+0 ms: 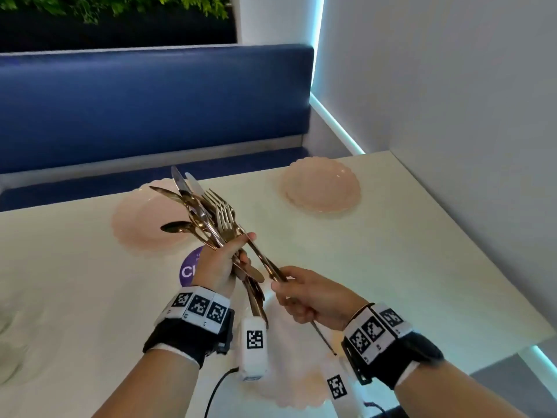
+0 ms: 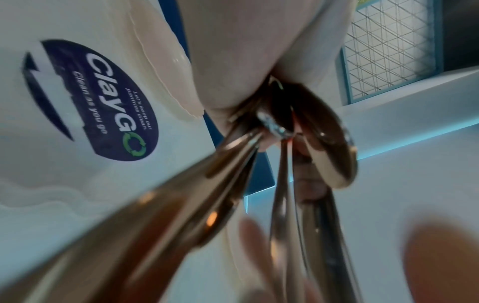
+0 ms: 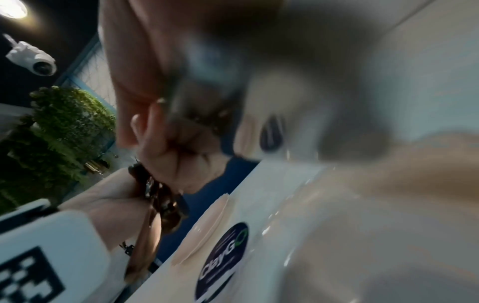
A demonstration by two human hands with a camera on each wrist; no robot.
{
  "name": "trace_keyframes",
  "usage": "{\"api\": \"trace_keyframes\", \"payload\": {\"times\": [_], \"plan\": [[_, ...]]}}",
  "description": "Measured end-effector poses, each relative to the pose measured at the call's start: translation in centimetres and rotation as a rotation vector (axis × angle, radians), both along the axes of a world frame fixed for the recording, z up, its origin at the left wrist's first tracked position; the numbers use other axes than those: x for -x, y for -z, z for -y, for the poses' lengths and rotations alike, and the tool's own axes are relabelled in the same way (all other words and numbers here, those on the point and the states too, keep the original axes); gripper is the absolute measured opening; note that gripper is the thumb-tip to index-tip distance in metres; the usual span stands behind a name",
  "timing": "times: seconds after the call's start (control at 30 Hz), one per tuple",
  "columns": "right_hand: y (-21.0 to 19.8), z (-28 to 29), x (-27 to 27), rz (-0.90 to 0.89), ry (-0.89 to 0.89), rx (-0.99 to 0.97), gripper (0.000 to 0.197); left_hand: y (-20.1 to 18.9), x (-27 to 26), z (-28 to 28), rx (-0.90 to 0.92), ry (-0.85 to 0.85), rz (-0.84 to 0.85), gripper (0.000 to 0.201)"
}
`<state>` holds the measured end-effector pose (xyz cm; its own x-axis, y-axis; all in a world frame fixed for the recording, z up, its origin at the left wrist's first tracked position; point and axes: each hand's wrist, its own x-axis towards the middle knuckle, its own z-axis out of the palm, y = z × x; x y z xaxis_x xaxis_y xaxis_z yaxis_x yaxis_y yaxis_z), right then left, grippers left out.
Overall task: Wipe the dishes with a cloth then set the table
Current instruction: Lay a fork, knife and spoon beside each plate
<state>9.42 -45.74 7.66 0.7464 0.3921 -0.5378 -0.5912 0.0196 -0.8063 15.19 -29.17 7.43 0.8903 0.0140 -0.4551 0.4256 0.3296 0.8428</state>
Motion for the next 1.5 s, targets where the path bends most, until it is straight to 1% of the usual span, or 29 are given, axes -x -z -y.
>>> {"api": "trace_keyframes", "payload": {"times": [0.03, 0.07, 0.13, 0.17, 0.2, 0.27, 0.3, 0.4, 0.43, 0.5, 0.53, 0.57, 0.6, 0.63, 0.77, 0.87, 0.93, 0.97, 1.1, 1.2, 1.3, 1.37, 1.43, 1.47, 1.5], "plan": [[0.3, 1.6, 0.4, 0.028, 0.022, 0.058, 0.022, 0.1, -0.6, 0.3, 0.005, -0.028, 0.017, 0.005], [0.4, 3.1, 0.9, 0.077, 0.069, 0.122, 0.021, 0.1, -1.2, 0.5, 0.007, -0.05, 0.029, 0.005], [0.7, 6.3, 1.7, 0.213, 0.19, 0.319, 0.004, 0.4, -2.0, 0.9, -0.006, -0.066, 0.03, 0.011], [1.0, 7.8, 1.8, 0.27, 0.257, 0.436, 0.005, 0.5, -2.1, 1.1, -0.012, -0.063, 0.023, 0.013], [1.6, 9.3, 1.8, 0.294, 0.328, 0.529, 0.012, 0.7, -2.1, 1.5, -0.018, -0.054, 0.011, 0.017], [3.4, 11.6, 1.7, 0.263, 0.451, 0.622, 0.014, 1.1, -1.8, 2.4, -0.022, -0.025, -0.025, 0.026], [4.3, 12.2, 1.8, 0.241, 0.467, 0.67, 0.014, 1.4, -1.6, 3.0, -0.028, 0.001, -0.044, 0.027], [6.7, 12.5, 2.5, 0.182, 0.407, 0.795, 0.014, 2.3, -0.9, 4.7, -0.064, 0.082, -0.077, 0.011], [7.3, 12.3, 2.8, 0.174, 0.377, 0.836, 0.017, 2.5, -0.6, 5.1, -0.078, 0.104, -0.079, 0.011], [8.0, 11.8, 3.1, 0.18, 0.313, 0.934, 0.03, 2.6, -0.2, 5.8, -0.098, 0.149, -0.076, 0.012], [8.4, 11.7, 3.1, 0.178, 0.292, 0.96, 0.031, 2.6, 0.0, 5.9, -0.101, 0.168, -0.076, 0.013], [8.7, 11.6, 3.1, 0.176, 0.287, 0.967, 0.025, 2.5, 0.1, 6.1, -0.102, 0.179, -0.077, 0.013], [9.0, 11.5, 3.0, 0.167, 0.289, 0.962, 0.014, 2.5, 0.2, 6.1, -0.106, 0.184, -0.076, 0.013], [9.1, 11.3, 3.0, 0.167, 0.293, 0.961, 0.009, 2.5, 0.3, 6.2, -0.112, 0.187, -0.076, 0.013], [9.5, 11.0, 3.3, 0.252, 0.248, 1.022, 0.024, 2.6, 0.7, 6.0, -0.138, 0.189, -0.063, 0.014], [9.1, 11.3, 4.2, 0.261, 0.128, 1.097, 0.036, 2.5, 1.0, 5.9, -0.135, 0.213, -0.059, 0.015], [9.1, 11.5, 5.1, 0.278, 0.047, 1.164, 0.035, 2.3, 1.3, 5.9, -0.112, 0.224, -0.056, 0.016], [9.1, 11.6, 5.6, 0.296, 0.037, 1.174, 0.033, 2.2, 1.5, 6.0, -0.099, 0.224, -0.05, 0.017], [9.6, 11.8, 7.0, 0.336, 0.057, 1.194, 0.036, 1.8, 2.0, 6.3, -0.037, 0.221, -0.047, 0.022], [9.7, 11.7, 7.6, 0.337, 0.076, 1.21, 0.036, 1.7, 2.3, 6.5, -0.003, 0.236, -0.07, 0.018], [9.9, 11.8, 8.1, 0.329, 0.097, 1.226, 0.036, 1.6, 2.7, 6.7, -0.029, 0.266, -0.074, 0.012], [9.6, 11.8, 8.4, 0.313, 0.098, 1.226, 0.035, 1.7, 2.8, 6.7, -0.05, 0.279, -0.08, 0.014], [8.5, 11.4, 8.1, 0.309, 0.088, 1.243, 0.035, 1.7, 3.0, 6.7, -0.065, 0.295, -0.085, 0.015], [7.7, 11.0, 7.7, 0.358, 0.11, 1.256, 0.035, 1.6, 3.1, 6.8, -0.072, 0.303, -0.08, 0.017], [6.7, 10.5, 7.2, 0.46, 0.157, 1.25, 0.035, 1.5, 3.2, 7.0, -0.074, 0.31, -0.076, 0.019]]}}
